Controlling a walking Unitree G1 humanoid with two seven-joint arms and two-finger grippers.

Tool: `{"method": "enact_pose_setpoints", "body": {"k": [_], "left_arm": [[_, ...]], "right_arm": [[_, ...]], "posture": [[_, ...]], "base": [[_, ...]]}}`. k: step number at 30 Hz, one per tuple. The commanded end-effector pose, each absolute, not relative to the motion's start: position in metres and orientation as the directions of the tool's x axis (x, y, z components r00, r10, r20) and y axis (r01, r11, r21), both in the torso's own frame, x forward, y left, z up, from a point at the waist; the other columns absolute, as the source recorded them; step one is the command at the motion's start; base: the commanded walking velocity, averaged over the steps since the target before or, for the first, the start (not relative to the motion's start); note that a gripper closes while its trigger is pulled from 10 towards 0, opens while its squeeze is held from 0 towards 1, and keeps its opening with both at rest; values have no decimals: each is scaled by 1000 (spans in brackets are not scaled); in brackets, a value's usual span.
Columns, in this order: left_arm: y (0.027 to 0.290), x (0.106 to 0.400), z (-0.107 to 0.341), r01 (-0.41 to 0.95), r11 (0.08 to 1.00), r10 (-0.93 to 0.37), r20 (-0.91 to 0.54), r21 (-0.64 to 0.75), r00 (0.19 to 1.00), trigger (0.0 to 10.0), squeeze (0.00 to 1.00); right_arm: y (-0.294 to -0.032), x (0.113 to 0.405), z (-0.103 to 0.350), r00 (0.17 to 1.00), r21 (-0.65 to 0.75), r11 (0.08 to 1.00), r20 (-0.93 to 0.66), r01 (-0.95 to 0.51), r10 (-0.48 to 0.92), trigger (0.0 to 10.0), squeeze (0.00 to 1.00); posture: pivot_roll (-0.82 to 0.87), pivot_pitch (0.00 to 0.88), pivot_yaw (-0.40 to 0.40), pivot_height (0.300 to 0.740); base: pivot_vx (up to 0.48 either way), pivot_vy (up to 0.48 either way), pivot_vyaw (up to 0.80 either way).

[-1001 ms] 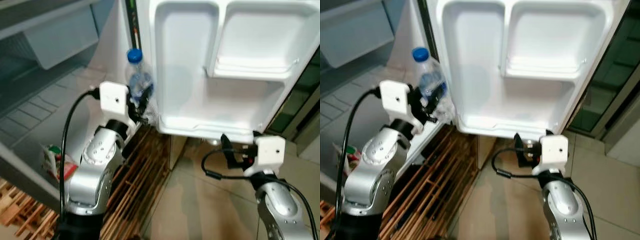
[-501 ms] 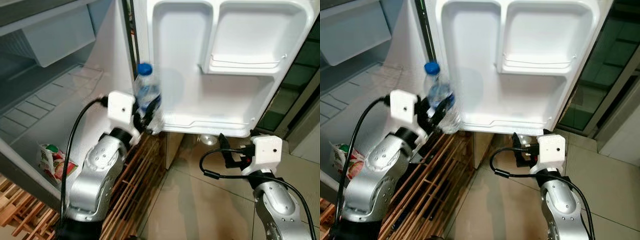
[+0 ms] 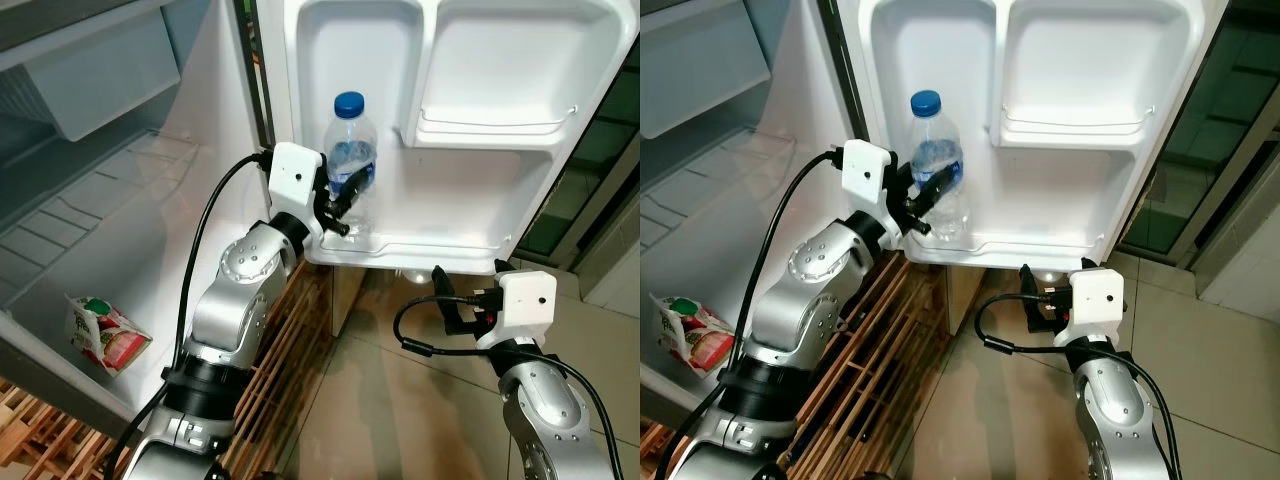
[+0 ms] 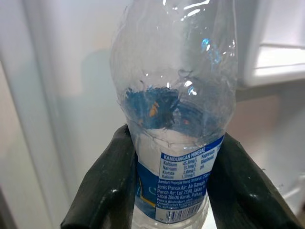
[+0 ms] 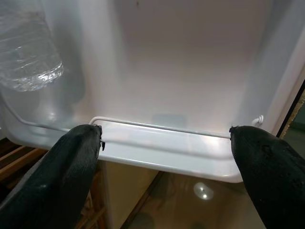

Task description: Restocking fridge

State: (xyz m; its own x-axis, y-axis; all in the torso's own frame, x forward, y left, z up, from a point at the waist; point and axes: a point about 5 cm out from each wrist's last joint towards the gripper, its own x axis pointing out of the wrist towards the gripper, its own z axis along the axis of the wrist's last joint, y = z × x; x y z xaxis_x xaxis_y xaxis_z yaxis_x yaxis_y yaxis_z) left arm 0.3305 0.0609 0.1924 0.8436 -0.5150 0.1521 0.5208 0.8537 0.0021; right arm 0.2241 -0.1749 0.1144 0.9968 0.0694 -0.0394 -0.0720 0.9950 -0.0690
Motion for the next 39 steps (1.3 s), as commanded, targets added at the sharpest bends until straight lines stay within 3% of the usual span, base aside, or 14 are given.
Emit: {"method": "enact_pose_setpoints", "body": {"k": [1, 6, 11, 20, 31, 39], "left_arm": [[60, 336, 201, 498, 866, -494, 208, 38, 844, 10000, 0], [46, 336, 195, 516, 849, -528, 233, 114, 817, 10000, 0], [25, 335, 189, 519, 840, -543, 283, 160, 791, 10000, 0], [13, 327, 180, 470, 848, -529, 357, 244, 770, 10000, 0], [35, 337, 162, 318, 873, -450, 361, 370, 817, 10000, 0], [51, 351, 158, 235, 906, -353, 318, 353, 880, 10000, 0]], "right_arm": [[-172, 221, 116, 997, -69, 995, -27, -77, 75, 10000, 0], [-169, 216, 118, 996, -58, 995, -31, -87, 85, 10000, 0], [-171, 199, 119, 991, -64, 992, -78, -110, 105, 10000, 0], [-177, 168, 125, 985, -84, 991, -143, -107, 94, 10000, 0], [-177, 146, 128, 972, -78, 991, -219, -108, 88, 10000, 0], [-176, 141, 128, 966, -75, 991, -241, -113, 92, 10000, 0]], "posture": [[-127, 0, 94, 740], [-140, 0, 105, 740], [-214, 71, 75, 740], [-297, 166, 27, 740], [-303, 234, 12, 740], [-301, 231, 10, 740]], "base": [[0, 0, 0], [0, 0, 0], [0, 0, 0], [0, 0, 0], [0, 0, 0], [0, 0, 0]]}}
